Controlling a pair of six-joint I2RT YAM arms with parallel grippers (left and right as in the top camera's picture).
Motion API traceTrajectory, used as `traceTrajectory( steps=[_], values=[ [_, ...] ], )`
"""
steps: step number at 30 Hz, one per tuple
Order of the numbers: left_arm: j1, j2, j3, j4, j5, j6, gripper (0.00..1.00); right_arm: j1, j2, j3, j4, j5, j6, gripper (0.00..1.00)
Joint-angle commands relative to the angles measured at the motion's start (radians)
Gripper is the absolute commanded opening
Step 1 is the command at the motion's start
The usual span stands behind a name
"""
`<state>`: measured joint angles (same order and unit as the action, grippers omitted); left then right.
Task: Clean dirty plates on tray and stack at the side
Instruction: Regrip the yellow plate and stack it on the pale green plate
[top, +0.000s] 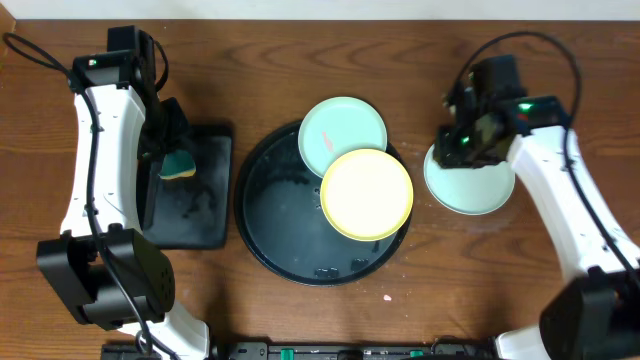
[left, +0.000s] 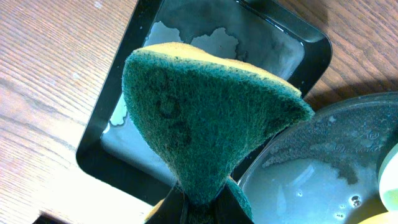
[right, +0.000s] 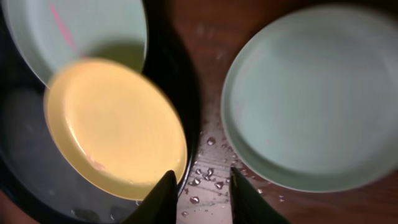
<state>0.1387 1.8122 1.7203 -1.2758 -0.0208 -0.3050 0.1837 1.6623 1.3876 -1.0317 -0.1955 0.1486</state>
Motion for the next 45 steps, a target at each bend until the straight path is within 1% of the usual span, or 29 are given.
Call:
traceTrajectory(
  steps=[1, 4, 7, 10, 14, 21, 25, 29, 33, 37, 39, 45],
  values=[
    [0.002, -0.017, 0.002, -0.003, 0.006, 0.02, 0.07, 0.036, 0.053, -0.063, 0.048, -0.049, -0.056, 0.3],
    [0.002, -0.017, 0.002, -0.003, 0.006, 0.02, 0.07, 0.055, 0.082, -0.084, 0.093, -0.049, -0.1, 0.33],
    [0.002, -0.017, 0.002, -0.003, 0.006, 0.02, 0.08, 0.082, 0.117, -0.097, 0.14, -0.049, -0.148, 0.34],
    [0.002, -0.017, 0.002, -0.003, 0.006, 0.02, 0.07, 0.105, 0.157, -0.106, 0.179, -0.048, -0.166, 0.33],
    [0.002, -0.017, 0.002, -0.003, 0.006, 0.02, 0.08, 0.117, 0.205, -0.107, 0.219, -0.029, -0.165, 0.27],
    [0.002, -0.017, 0.002, -0.003, 0.006, 0.02, 0.07, 0.117, 0.225, -0.109, 0.24, 0.035, -0.165, 0.26],
    [0.002, -0.017, 0.002, -0.003, 0.006, 0.021, 0.07, 0.118, 0.232, -0.117, 0.248, 0.034, -0.165, 0.17],
    [0.002, -0.017, 0.002, -0.003, 0.006, 0.02, 0.08, 0.119, 0.235, -0.133, 0.254, 0.034, -0.165, 0.02],
    [0.002, -0.017, 0.002, -0.003, 0.006, 0.02, 0.07, 0.119, 0.234, -0.133, 0.251, 0.033, -0.165, 0.01],
    [0.002, -0.017, 0.002, -0.003, 0.006, 0.021, 0.07, 0.119, 0.208, -0.123, 0.245, -0.021, -0.165, 0.01],
    [0.002, -0.017, 0.002, -0.003, 0.006, 0.02, 0.08, 0.116, 0.174, -0.105, 0.214, -0.054, -0.165, 0.01],
    [0.002, -0.017, 0.002, -0.003, 0.006, 0.021, 0.07, 0.087, 0.011, -0.051, 0.095, -0.051, -0.146, 0.01]
  ],
)
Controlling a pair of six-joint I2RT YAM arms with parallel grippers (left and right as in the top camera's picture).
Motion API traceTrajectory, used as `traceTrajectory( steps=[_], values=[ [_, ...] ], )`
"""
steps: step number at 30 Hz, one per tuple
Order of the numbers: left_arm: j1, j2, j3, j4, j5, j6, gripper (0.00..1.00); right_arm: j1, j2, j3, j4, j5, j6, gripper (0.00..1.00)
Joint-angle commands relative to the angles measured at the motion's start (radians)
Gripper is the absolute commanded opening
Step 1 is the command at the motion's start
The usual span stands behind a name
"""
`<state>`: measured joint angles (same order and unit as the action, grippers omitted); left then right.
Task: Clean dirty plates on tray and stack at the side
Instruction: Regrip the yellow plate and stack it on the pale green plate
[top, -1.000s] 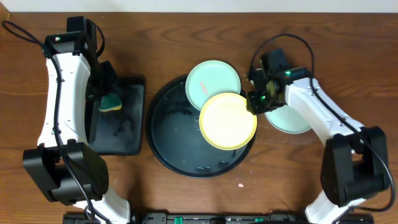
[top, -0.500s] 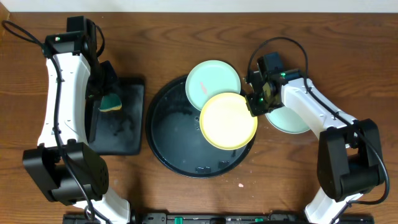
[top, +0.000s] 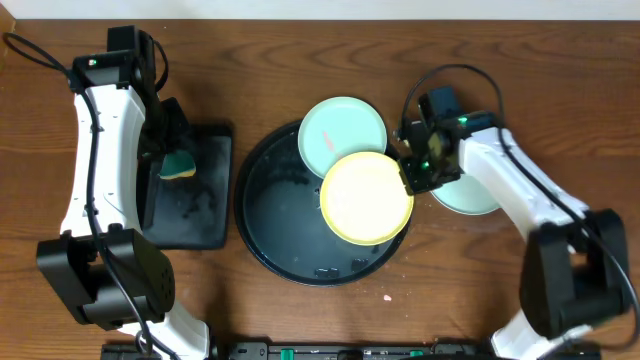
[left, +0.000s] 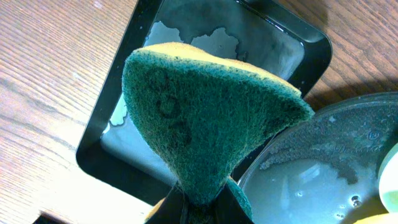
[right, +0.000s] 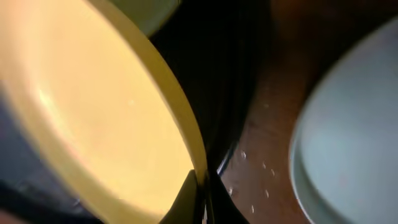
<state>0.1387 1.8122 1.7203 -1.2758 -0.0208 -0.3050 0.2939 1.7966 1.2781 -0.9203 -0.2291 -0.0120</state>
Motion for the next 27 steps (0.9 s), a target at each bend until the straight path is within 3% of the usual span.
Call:
traceTrajectory(
  steps=[1, 14, 19, 27],
  values=[
    [0.002, -0.017, 0.002, -0.003, 0.006, 0.02, 0.07, -0.042, -0.165, 0.059, -0.024, -0.001, 0.043, 0.01],
    [0.002, -0.017, 0.002, -0.002, 0.006, 0.02, 0.07, -0.374, -0.259, 0.034, -0.083, 0.343, 0.26, 0.01],
    [0.002, -0.017, 0.002, -0.002, 0.006, 0.02, 0.08, -0.409, -0.259, -0.007, -0.063, 0.47, 0.296, 0.01],
    [0.002, -0.017, 0.002, -0.002, 0.006, 0.02, 0.07, -0.416, -0.251, -0.148, 0.101, 0.439, 0.288, 0.01]
  ],
)
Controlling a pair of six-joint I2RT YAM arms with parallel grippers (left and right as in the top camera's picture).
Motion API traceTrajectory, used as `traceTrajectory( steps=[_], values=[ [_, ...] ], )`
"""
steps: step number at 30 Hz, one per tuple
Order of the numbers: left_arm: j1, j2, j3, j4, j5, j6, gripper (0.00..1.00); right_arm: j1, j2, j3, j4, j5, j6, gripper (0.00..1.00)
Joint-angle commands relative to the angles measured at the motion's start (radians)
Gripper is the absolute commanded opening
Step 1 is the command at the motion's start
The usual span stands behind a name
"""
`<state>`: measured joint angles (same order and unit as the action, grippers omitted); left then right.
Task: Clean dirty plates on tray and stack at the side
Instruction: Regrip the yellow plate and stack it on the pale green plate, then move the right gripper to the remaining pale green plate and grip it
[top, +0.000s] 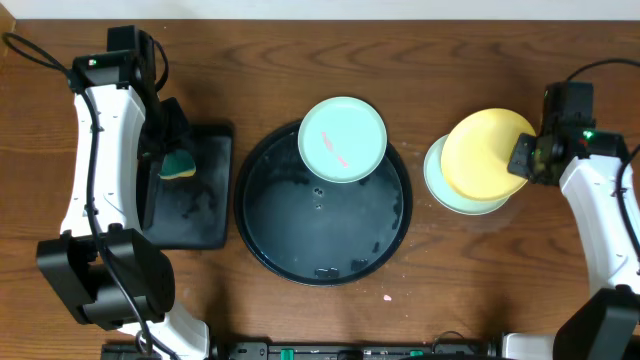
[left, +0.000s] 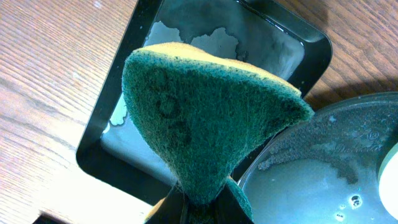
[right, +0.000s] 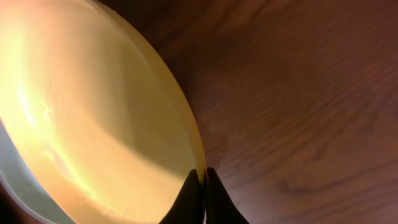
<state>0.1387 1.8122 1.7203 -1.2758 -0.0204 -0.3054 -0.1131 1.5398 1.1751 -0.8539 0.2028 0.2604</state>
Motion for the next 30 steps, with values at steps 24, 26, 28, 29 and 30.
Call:
traceTrajectory(
  steps=[24, 26, 28, 29, 30],
  values=[
    [0.002, -0.017, 0.002, -0.002, 0.006, 0.021, 0.07, 0.178, 0.183, 0.282, 0.056, -0.507, -0.165, 0.41],
    [0.002, -0.017, 0.002, -0.002, 0.006, 0.021, 0.07, 0.221, 0.26, 0.393, 0.021, -0.507, -0.202, 0.42],
    [0.002, -0.017, 0.002, 0.001, 0.006, 0.021, 0.08, 0.26, 0.354, 0.518, -0.025, -0.506, -0.242, 0.45],
    [0.002, -0.017, 0.002, 0.002, 0.006, 0.021, 0.07, 0.272, 0.389, 0.56, -0.041, -0.506, -0.257, 0.47],
    [0.002, -0.017, 0.002, 0.002, 0.006, 0.021, 0.08, 0.287, 0.44, 0.62, -0.062, -0.506, -0.279, 0.48]
  ],
)
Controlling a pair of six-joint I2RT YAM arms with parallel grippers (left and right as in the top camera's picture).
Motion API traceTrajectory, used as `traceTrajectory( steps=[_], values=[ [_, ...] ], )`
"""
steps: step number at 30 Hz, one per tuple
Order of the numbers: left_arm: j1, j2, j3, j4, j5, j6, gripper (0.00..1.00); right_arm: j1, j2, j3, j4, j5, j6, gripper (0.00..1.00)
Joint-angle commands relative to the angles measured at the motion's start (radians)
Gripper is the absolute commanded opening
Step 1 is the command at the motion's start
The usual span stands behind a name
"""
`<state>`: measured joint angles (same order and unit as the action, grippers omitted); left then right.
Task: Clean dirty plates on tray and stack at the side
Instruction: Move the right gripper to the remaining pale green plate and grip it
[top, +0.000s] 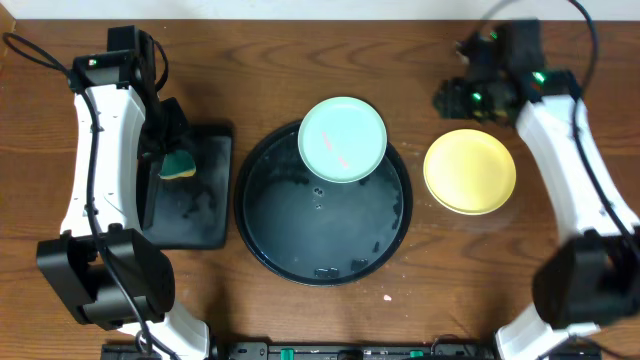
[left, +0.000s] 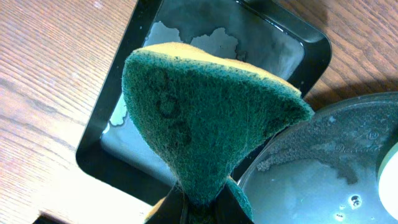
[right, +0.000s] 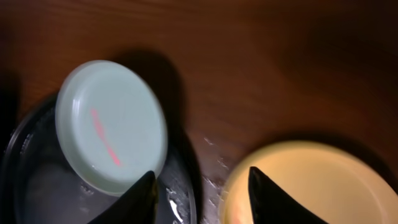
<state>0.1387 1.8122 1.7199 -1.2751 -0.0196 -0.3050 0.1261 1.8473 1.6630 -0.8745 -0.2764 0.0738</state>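
Note:
A mint plate (top: 343, 139) with a pink streak rests on the far rim of the round black tray (top: 300, 250). It also shows in the right wrist view as the mint plate (right: 111, 127). A yellow plate (top: 470, 171) lies flat to the right of the tray. My right gripper (top: 455, 100) hovers open and empty between the two plates; the wrist view shows this right gripper (right: 200, 177) beside the yellow plate (right: 305, 180). My left gripper (left: 200, 202) is shut on a green-and-yellow sponge (left: 205, 118), held above the black rectangular basin (top: 190, 215).
The rectangular basin (left: 249, 37) holds shallow water and sits just left of the round tray (left: 323, 168), which is wet with suds. Water drops lie on the wooden table (top: 300, 60) between tray and yellow plate.
My right gripper was shut on the yellow plate's rim, holding it tilted over the mint plate at the side. Now the plate lies flat there, and the gripper is open and farther back-left.
The yellow plate lay on the tray, overlapping the streaked mint plate, with my right gripper open beside it. Then the gripper was shut on its rim, then held it over the side plate, and now it lies stacked there. My left gripper kept the sponge still.

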Motion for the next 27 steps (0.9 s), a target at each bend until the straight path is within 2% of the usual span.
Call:
traceTrajectory(
  steps=[1, 5, 11, 16, 22, 27],
  values=[
    [0.002, -0.017, 0.003, 0.001, 0.005, 0.02, 0.08, 0.062, 0.18, 0.185, -0.06, -0.027, -0.116, 0.5],
    [0.002, -0.017, 0.003, 0.0, 0.005, 0.02, 0.07, 0.102, 0.317, 0.295, -0.081, -0.027, -0.194, 0.63],
    [0.002, -0.017, 0.003, 0.0, 0.005, 0.02, 0.07, 0.146, 0.439, 0.312, -0.035, -0.034, -0.233, 0.61],
    [0.002, -0.017, 0.003, 0.001, 0.005, 0.02, 0.07, 0.173, 0.51, 0.312, -0.029, -0.045, -0.238, 0.41],
    [0.002, -0.017, 0.003, 0.0, 0.005, 0.02, 0.07, 0.173, 0.515, 0.312, -0.031, -0.047, -0.224, 0.01],
    [0.002, -0.017, 0.003, 0.0, 0.005, 0.02, 0.07, 0.181, 0.505, 0.319, -0.069, -0.057, -0.215, 0.01]
  ],
)
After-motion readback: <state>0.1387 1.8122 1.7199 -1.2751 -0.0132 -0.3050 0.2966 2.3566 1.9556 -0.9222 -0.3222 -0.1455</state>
